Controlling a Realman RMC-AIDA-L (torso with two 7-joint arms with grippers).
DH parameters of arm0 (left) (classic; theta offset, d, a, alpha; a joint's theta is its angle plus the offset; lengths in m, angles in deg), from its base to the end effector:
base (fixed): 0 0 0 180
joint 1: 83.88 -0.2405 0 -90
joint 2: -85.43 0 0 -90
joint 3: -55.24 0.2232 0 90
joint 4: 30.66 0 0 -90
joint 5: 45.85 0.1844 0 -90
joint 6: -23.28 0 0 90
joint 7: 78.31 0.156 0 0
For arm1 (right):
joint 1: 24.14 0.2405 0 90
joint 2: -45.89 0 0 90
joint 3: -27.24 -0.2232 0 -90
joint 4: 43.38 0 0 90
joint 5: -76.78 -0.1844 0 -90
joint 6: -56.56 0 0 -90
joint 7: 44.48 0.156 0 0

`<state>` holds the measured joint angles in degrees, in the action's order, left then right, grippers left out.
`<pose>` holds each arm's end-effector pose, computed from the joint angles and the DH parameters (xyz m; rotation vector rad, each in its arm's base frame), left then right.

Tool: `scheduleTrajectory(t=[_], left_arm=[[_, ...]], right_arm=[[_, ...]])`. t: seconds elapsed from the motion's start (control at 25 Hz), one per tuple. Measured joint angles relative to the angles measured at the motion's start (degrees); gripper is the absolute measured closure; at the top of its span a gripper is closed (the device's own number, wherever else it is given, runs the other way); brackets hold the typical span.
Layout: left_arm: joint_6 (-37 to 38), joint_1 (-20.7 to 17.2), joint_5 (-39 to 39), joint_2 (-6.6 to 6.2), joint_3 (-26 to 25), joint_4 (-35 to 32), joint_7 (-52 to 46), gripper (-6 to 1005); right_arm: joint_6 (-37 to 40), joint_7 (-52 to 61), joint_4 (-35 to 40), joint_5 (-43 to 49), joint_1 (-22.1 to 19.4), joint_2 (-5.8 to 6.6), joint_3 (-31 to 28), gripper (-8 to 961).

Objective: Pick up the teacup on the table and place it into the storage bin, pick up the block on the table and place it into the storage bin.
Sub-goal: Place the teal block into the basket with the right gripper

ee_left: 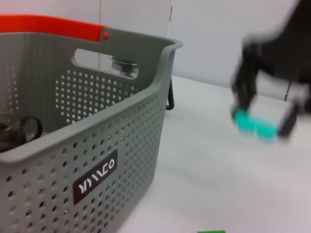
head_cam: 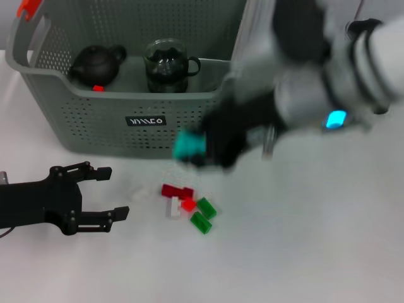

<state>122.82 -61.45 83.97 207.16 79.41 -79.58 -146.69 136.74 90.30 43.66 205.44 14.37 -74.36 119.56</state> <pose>-0.2669 0.2510 0.0306 -2.7006 -0.5097 -0.5111 0.0475 0.2943 -0.0365 -2.9560 0.1723 -0.0583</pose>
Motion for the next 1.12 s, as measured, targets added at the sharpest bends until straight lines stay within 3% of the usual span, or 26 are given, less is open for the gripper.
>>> scheduleTrajectory(t=[0.16,0.32,0.76,1.12], left_arm=[[-0.02,-0.02,0.00,0.12,0.02,0.13,0.77,114],[0.12,0.07,-0.07,0.26,0.09,0.16,1.03,114],[0.61,0.56,-0.42,0.44,0.62,0.63,1.05,114],[0.83,0.69,-0.55,0.44,0.36,0.85,0.69,114]], right_arm=[[0.18,-0.17,4.29,-1.09,3.46,0.00,-7.68,453],[-3.17,-1.50,1.34,-0.49,9.04,-0.06,-12.43,442],[-21.73,-3.94,-25.11,13.15,23.09,0.06,-16.25,409],[-26.07,-2.86,-29.69,16.19,23.98,0.01,-16.32,383]])
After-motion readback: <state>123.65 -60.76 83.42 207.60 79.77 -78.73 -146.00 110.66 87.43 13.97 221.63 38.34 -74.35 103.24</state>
